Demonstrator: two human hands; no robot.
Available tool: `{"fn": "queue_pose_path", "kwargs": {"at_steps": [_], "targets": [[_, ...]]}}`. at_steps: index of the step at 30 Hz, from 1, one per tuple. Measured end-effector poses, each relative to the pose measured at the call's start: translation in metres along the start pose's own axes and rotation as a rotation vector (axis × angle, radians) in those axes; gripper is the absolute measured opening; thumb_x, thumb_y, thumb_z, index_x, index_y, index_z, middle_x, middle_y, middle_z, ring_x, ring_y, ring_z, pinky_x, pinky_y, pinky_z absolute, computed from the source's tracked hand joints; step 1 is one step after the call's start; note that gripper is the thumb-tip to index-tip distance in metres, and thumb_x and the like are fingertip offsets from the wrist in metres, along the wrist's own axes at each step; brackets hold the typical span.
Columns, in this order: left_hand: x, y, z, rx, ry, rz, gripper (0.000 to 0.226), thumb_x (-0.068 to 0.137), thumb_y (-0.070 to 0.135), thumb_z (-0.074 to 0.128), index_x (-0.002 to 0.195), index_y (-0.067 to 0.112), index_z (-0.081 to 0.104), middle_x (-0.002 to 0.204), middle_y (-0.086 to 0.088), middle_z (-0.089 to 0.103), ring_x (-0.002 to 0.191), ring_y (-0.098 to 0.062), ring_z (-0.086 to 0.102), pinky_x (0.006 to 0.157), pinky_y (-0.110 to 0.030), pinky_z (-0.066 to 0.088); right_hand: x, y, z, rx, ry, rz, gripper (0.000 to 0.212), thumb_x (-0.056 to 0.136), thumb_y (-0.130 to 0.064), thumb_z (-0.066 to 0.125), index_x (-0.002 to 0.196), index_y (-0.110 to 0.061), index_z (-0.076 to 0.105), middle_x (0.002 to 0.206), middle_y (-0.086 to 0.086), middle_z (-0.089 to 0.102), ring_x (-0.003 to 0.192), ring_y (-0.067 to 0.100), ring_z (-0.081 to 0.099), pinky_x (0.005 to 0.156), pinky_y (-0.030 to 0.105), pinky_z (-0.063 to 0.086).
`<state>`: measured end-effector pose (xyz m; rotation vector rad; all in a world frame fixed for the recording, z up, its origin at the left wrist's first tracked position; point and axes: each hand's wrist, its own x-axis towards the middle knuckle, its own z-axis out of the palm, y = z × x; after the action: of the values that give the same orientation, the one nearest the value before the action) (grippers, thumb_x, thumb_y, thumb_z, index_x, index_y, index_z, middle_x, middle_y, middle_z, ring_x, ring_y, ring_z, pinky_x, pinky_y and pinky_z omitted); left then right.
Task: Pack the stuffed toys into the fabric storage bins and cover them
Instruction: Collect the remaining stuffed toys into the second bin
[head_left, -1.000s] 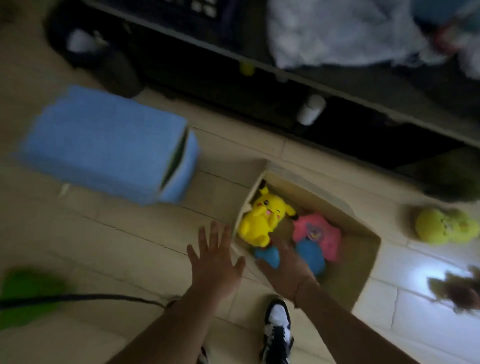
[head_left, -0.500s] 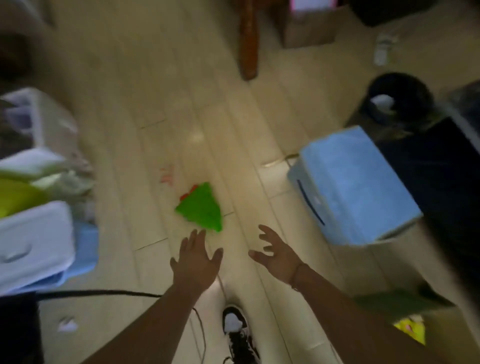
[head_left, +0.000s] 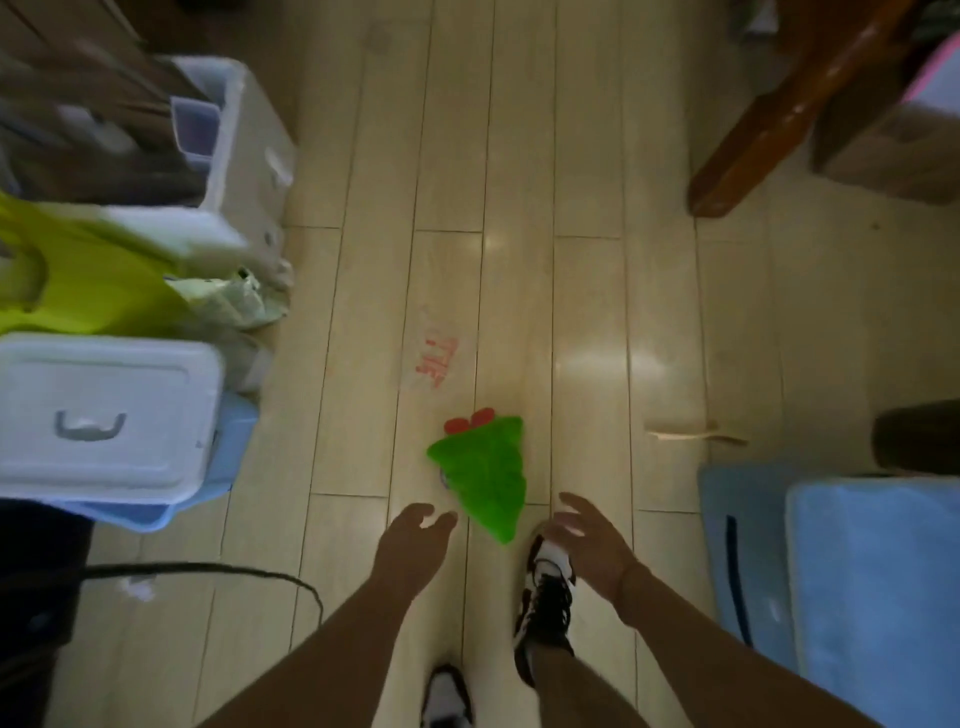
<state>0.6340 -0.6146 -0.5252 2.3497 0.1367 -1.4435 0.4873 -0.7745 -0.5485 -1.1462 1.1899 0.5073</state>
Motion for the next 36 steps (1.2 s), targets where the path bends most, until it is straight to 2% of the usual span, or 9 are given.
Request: {"fn": "queue_pose_path", "kwargs": {"at_steps": [5, 9, 14, 19, 23, 27, 31, 33, 36], "targets": [[0.082, 0.028, 0.004, -0.103, -0.052, -0.003, 0.058, 0.09, 0.042, 0.063, 0.141, 0.02, 0.043, 0.137, -0.006, 0.054, 0.109, -0.021, 0.058, 0.088, -0.028, 0.045, 0.088, -0.028, 0.006, -0.115, 0.11, 0.041, 0.07, 0.086, -0.032, 0.067, 0.145, -0.019, 0.032, 0.141, 0.013, 0.045, 0.124, 0.028, 0.049, 0.098, 0.038, 0.046], [0.163, 0.033, 0.015, -0.117, -0.11, 0.075, 0.058, 0.093, 0.029, 0.062, 0.144, 0.018, 0.036, 0.114, 0.001, 0.052, 0.097, -0.014, 0.053, 0.076, -0.025, 0.042, 0.181, -0.027, 0.03, -0.243, 0.142, 0.097, 0.077, 0.084, -0.034, 0.069, 0.146, -0.019, 0.028, 0.145, 0.016, 0.043, 0.125, 0.033, 0.049, 0.102, 0.04, 0.045], [0.265, -0.006, 0.04, -0.077, -0.086, -0.202, 0.054, 0.096, 0.04, 0.053, 0.135, 0.004, 0.043, 0.104, -0.006, 0.054, 0.106, -0.031, 0.061, 0.085, -0.036, 0.048, 0.279, -0.001, 0.054, -0.301, 0.166, 0.142, 0.082, 0.081, -0.035, 0.071, 0.145, -0.016, 0.023, 0.139, 0.016, 0.047, 0.122, 0.037, 0.051, 0.099, 0.04, 0.046], [0.287, -0.035, 0.066, -0.618, -0.393, -0.46, 0.065, 0.09, 0.067, 0.045, 0.131, 0.017, 0.049, 0.122, -0.015, 0.06, 0.091, -0.033, 0.069, 0.074, -0.039, 0.06, 0.311, 0.033, 0.06, -0.254, 0.125, 0.167, 0.075, 0.077, -0.04, 0.074, 0.138, -0.014, 0.039, 0.132, 0.011, 0.055, 0.117, 0.034, 0.056, 0.097, 0.046, 0.049], [0.235, -0.01, 0.046, -1.062, -0.376, -0.473, 0.082, 0.082, 0.081, 0.034, 0.141, 0.024, 0.042, 0.134, -0.014, 0.05, 0.115, -0.049, 0.055, 0.092, -0.054, 0.052, 0.235, -0.001, 0.044, 0.123, 0.098, 0.063, 0.049, 0.092, -0.041, 0.056, 0.136, -0.025, 0.043, 0.129, 0.007, 0.057, 0.08, 0.023, 0.064, 0.065, 0.035, 0.059], [0.105, 0.07, -0.013, -1.265, -0.497, -0.211, 0.065, 0.084, 0.062, 0.053, 0.123, 0.012, 0.059, 0.132, -0.024, 0.058, 0.118, -0.043, 0.058, 0.098, -0.059, 0.047, 0.083, -0.057, -0.007, 0.909, -0.021, 0.001, 0.065, 0.092, -0.062, 0.033, 0.118, -0.009, 0.059, 0.12, 0.011, 0.066, 0.111, 0.031, 0.062, 0.1, 0.051, 0.045], [-0.029, 0.162, -0.056, -0.863, -0.428, 0.134, 0.056, 0.076, 0.001, 0.071, 0.125, 0.02, 0.054, 0.127, -0.019, 0.063, 0.106, -0.039, 0.064, 0.067, -0.05, 0.06, -0.06, -0.109, -0.055, 0.614, 0.104, -0.212, 0.016, 0.089, -0.012, 0.063, 0.101, -0.009, 0.054, 0.118, 0.014, 0.061, 0.111, 0.041, 0.059, 0.069, 0.036, 0.059], [-0.087, 0.207, -0.071, -0.721, -0.42, 0.21, 0.07, 0.077, -0.007, 0.067, 0.133, 0.031, 0.05, 0.113, -0.006, 0.071, 0.104, -0.034, 0.067, 0.071, -0.047, 0.061, -0.117, -0.13, -0.081, 0.53, 0.204, -0.358, 0.051, 0.082, -0.002, 0.068, 0.12, -0.027, 0.047, 0.125, 0.007, 0.056, 0.11, 0.029, 0.06, 0.068, 0.032, 0.059], [-0.169, 0.262, -0.079, -0.404, -0.48, 0.372, 0.056, 0.074, 0.019, 0.076, 0.124, 0.036, 0.059, 0.111, 0.0, 0.073, 0.096, -0.023, 0.071, 0.069, -0.038, 0.06, -0.202, -0.149, -0.115, 0.476, 0.347, -0.542, 0.074, 0.078, 0.002, 0.072, 0.13, -0.037, 0.037, 0.126, -0.001, 0.053, 0.105, 0.006, 0.061, 0.071, 0.023, 0.057]]}}
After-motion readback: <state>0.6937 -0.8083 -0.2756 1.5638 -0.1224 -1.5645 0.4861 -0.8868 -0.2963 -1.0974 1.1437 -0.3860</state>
